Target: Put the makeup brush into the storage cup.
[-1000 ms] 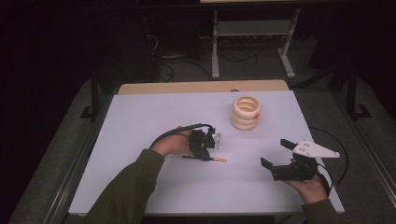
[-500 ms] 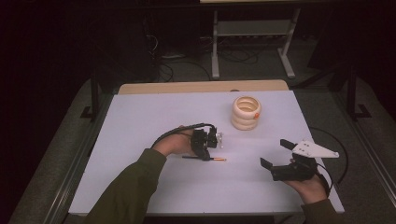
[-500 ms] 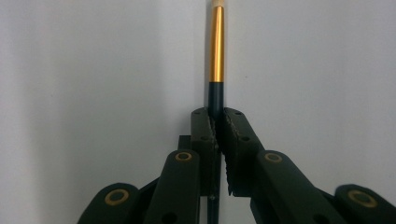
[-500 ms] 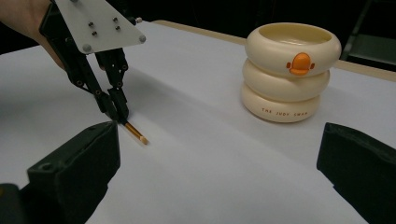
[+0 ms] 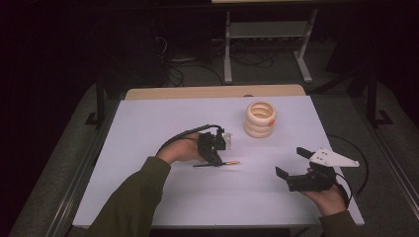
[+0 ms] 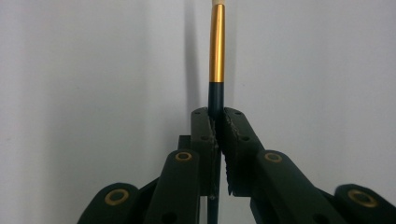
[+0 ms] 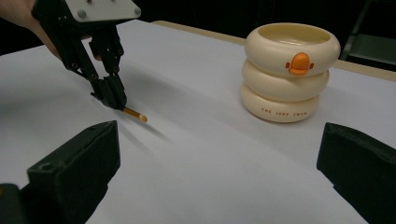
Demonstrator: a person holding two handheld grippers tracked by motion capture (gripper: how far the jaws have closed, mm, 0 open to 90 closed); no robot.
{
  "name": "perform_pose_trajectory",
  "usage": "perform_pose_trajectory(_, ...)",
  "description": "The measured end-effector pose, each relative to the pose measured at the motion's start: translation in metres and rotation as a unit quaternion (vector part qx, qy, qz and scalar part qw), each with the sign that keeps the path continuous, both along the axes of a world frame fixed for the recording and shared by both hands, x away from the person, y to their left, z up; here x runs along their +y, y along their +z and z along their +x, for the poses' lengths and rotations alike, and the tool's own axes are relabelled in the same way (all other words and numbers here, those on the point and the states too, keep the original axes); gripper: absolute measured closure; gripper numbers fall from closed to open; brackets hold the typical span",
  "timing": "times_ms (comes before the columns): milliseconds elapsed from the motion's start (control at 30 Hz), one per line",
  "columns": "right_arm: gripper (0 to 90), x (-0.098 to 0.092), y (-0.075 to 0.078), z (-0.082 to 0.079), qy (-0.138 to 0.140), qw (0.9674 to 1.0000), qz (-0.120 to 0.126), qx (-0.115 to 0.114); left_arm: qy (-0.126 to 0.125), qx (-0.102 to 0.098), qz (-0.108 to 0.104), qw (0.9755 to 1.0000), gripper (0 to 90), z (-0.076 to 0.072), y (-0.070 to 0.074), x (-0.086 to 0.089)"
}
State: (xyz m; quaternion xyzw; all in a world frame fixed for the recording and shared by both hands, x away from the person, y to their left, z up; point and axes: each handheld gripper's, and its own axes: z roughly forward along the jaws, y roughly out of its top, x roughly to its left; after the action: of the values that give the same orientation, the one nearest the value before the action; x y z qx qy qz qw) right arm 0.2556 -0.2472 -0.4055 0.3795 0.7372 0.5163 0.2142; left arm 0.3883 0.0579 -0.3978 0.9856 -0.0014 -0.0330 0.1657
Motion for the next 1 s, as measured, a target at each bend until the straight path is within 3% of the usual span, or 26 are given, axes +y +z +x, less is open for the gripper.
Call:
perform_pose_trajectory(233,0.0,0.001,0.0,0.0,0.0,1.0,-0.001,-0.002,0.02,0.005,-0.046,0.9987,83.4,0.0,0.009,0.011)
perform_pose_trajectory(467,0.0,0.001,0.0,0.001,0.001,1.0,-0.001,-0.002,0.043,0.009,-0.092,0.9947,83.4,-0.002,0.016,0.024)
perform_pose_trajectory(600,0.0,0.001,0.0,0.001,0.001,1.0,-0.001,-0.001,0.066,0.004,-0.128,0.9896,83.4,-0.005,0.018,0.032)
perform_pose_trajectory(633,0.0,0.001,0.0,0.001,0.001,1.0,-0.001,-0.001,0.064,0.001,-0.129,0.9895,83.4,-0.005,0.019,0.035)
perform_pose_trajectory(733,0.0,0.002,0.0,0.002,0.002,1.0,-0.002,-0.001,0.079,-0.001,-0.151,0.9855,83.4,-0.007,0.02,0.041)
perform_pose_trajectory(1000,0.0,0.004,0.001,0.003,0.004,1.0,-0.004,-0.001,0.11,-0.003,-0.208,0.9719,83.5,-0.015,0.025,0.054)
